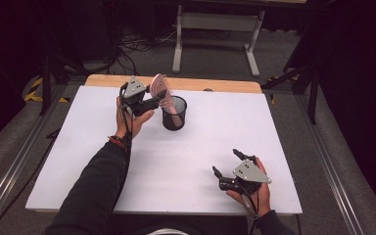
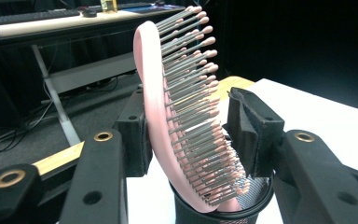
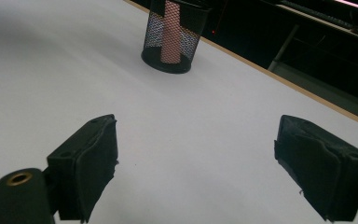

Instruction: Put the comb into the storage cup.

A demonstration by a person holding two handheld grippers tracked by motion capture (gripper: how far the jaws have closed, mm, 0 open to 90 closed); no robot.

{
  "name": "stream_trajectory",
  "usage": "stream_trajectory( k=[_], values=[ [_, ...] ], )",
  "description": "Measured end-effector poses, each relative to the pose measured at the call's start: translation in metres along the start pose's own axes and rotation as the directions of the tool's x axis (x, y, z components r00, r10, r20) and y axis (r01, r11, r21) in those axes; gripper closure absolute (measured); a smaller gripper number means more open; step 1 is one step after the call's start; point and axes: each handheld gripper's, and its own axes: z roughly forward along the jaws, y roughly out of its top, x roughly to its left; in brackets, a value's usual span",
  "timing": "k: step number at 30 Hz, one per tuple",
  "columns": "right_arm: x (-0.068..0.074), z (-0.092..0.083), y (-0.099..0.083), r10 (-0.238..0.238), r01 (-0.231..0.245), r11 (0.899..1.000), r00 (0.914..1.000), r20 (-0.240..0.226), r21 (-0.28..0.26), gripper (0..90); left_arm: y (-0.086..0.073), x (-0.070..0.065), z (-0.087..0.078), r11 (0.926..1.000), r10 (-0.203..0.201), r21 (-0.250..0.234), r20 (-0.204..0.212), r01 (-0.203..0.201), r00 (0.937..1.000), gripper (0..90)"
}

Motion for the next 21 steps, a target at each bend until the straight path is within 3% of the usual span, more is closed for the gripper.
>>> stream_trajectory(
  k=[7,21],
  values=[
    [0.0,0.0,0.0,0.003,-0.003,1.0,1.0,0.001,0.001,13.4,-0.005,0.007,0.001,0.9996,-0.011,0.024,-0.027,0.012,0.9996,50.8],
    [-0.001,-0.001,0.001,0.0,0.0,1.0,1.0,0.008,-0.005,13.4,-0.006,0.015,-0.002,0.9991,0.002,0.042,-0.025,-0.001,0.9997,48.5]
  ],
)
